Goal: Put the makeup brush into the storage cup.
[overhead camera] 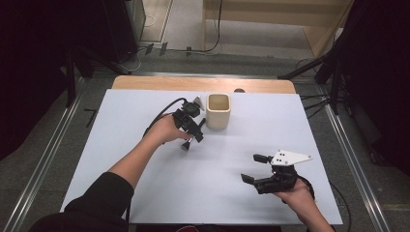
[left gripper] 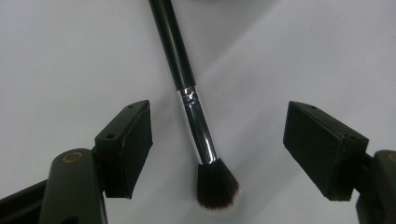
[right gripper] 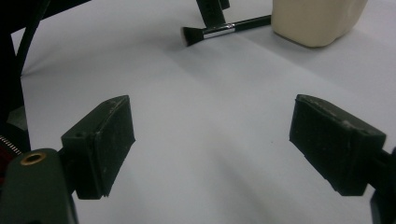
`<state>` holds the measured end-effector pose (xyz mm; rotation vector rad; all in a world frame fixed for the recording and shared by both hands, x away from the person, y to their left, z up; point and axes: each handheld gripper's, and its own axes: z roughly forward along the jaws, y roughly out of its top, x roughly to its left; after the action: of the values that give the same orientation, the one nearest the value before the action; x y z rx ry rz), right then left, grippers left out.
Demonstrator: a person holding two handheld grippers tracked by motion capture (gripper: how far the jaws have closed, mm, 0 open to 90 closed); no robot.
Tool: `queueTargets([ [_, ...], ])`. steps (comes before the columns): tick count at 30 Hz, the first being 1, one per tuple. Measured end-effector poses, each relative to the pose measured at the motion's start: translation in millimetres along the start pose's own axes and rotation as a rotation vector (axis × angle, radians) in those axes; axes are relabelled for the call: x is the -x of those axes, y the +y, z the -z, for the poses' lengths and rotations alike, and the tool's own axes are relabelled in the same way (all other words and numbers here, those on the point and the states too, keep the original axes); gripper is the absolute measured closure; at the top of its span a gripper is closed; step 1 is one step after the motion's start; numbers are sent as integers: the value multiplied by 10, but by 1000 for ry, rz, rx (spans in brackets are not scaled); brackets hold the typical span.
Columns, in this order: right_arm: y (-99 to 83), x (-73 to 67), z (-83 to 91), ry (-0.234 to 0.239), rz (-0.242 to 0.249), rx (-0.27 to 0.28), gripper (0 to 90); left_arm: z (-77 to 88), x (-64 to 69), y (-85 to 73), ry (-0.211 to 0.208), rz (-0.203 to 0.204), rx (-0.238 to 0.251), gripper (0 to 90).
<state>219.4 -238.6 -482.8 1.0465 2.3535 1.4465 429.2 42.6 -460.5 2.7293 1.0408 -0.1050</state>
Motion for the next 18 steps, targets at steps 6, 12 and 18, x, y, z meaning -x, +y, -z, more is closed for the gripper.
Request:
queueTargets([
  [6,0,-3,-2,0,0,-1,148,-93,-24,-8,18,30,-25,276],
  [12,0,-3,-3,-2,1,-1,148,-164,-29,-15,13,37,-34,284],
  [18,1,-8,-8,-3,4,-4,148,-172,23,-22,71,23,-33,343],
])
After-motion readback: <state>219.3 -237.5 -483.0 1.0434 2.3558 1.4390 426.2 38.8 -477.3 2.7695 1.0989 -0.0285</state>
